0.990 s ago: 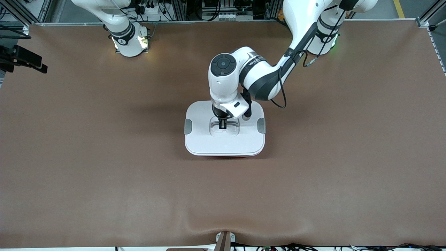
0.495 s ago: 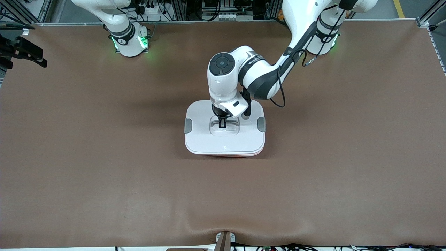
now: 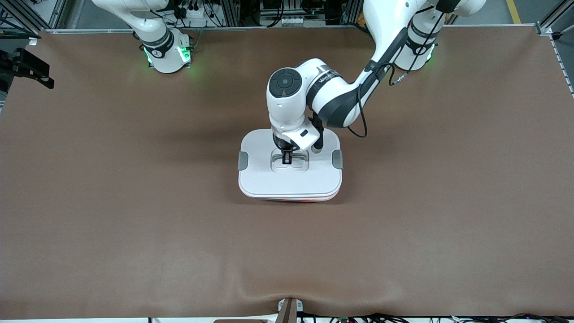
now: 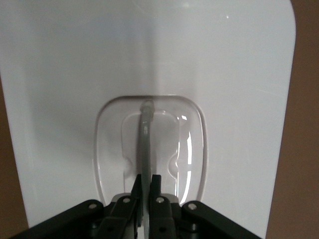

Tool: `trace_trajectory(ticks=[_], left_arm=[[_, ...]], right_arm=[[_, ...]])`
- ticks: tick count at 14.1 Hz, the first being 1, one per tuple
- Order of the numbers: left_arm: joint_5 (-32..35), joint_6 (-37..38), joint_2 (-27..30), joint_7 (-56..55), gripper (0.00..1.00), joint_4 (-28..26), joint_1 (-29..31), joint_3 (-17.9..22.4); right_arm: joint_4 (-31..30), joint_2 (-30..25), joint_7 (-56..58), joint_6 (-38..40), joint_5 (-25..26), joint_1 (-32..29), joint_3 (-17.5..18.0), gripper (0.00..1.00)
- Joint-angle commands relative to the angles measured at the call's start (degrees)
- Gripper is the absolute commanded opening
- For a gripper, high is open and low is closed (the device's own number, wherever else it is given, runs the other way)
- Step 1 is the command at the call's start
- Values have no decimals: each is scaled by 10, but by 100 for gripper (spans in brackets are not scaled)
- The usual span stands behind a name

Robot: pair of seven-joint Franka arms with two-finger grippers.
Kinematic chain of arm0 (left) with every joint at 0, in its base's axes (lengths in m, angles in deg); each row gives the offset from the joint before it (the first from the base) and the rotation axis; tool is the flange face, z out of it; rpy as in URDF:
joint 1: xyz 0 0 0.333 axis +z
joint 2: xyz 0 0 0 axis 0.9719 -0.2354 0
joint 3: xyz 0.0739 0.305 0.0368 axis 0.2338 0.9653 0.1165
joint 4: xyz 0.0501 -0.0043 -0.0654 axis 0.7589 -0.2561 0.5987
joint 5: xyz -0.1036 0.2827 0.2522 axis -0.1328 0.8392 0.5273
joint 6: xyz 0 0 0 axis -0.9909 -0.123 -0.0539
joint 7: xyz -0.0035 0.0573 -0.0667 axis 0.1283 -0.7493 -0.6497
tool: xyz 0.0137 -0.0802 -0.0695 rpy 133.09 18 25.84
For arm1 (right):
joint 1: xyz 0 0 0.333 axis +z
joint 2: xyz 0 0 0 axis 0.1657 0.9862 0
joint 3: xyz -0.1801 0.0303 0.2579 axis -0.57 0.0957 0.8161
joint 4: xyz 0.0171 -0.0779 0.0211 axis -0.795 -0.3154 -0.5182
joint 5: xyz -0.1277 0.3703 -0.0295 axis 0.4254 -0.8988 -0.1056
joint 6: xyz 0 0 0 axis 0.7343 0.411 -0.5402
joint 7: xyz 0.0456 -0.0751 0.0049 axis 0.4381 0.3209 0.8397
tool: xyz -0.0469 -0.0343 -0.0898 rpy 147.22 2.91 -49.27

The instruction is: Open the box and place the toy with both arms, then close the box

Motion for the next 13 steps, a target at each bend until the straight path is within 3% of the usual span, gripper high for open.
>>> trace_trajectory(ticks=[1, 13], left_arm=[[9, 14, 9, -15, 0, 2, -4, 3], [7, 2, -3, -12, 0, 10, -4, 3]], right_arm=[[-16, -15, 8, -10, 13, -7, 4, 100], [-21, -17, 6, -13, -37, -12, -3, 100]])
